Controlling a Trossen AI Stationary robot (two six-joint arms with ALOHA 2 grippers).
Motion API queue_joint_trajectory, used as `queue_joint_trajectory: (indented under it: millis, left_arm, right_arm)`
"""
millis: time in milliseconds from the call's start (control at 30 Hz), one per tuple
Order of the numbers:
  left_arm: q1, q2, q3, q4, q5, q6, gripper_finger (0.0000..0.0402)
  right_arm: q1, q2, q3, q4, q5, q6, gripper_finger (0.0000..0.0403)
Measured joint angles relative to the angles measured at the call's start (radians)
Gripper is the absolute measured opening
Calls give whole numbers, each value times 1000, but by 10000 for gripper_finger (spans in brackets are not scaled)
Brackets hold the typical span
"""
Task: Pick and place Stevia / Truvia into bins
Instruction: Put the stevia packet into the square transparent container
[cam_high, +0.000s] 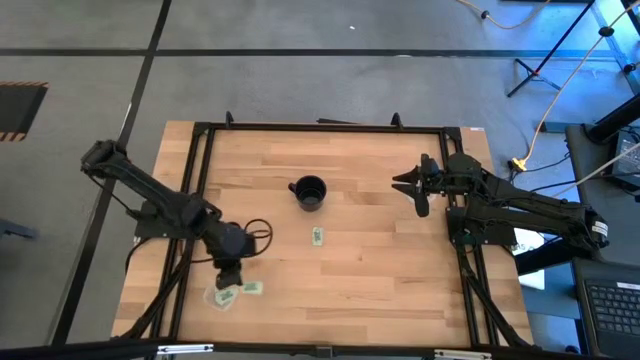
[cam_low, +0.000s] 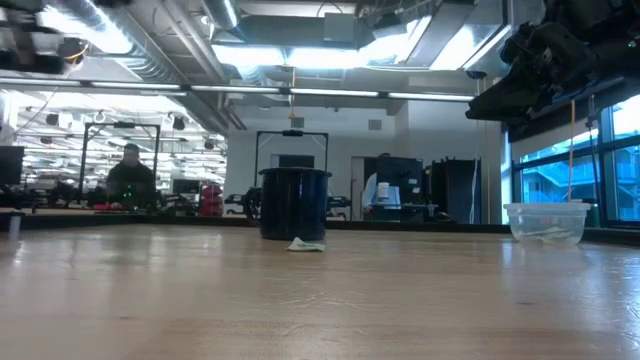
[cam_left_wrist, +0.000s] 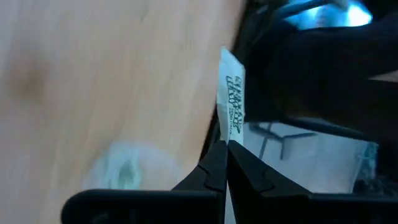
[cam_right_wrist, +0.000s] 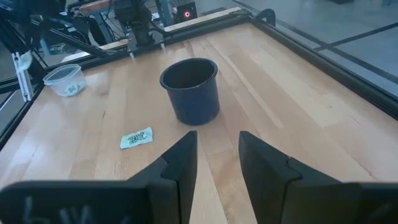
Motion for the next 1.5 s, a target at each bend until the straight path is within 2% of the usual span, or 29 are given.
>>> queue_joint_trajectory:
  millis: [200, 600, 867, 1100, 1267, 1500]
  left_arm:
    - [-140, -32, 0, -242, -72, -229, 3]
    - [-365, -33, -42, -238, -204, -500, 3]
    - [-391, 0, -62, -236, -290, -542, 3]
    - [-391, 86, -62, -195, -219, -541, 3]
    - [-391, 127, -63, -120, -224, -522, 3]
    - [-388, 154, -63, -120, -244, -552, 4]
  right_arm:
    - [0, 0, 0, 1, 0, 0, 122]
    - [0, 0, 0, 9, 0, 4, 122]
    - [0, 0, 0, 25, 0, 6, 122]
    - [0, 0, 0, 23, 0, 3, 122]
    - [0, 0, 0, 23, 0, 2, 122]
    - [0, 0, 0, 23, 0, 0, 122]
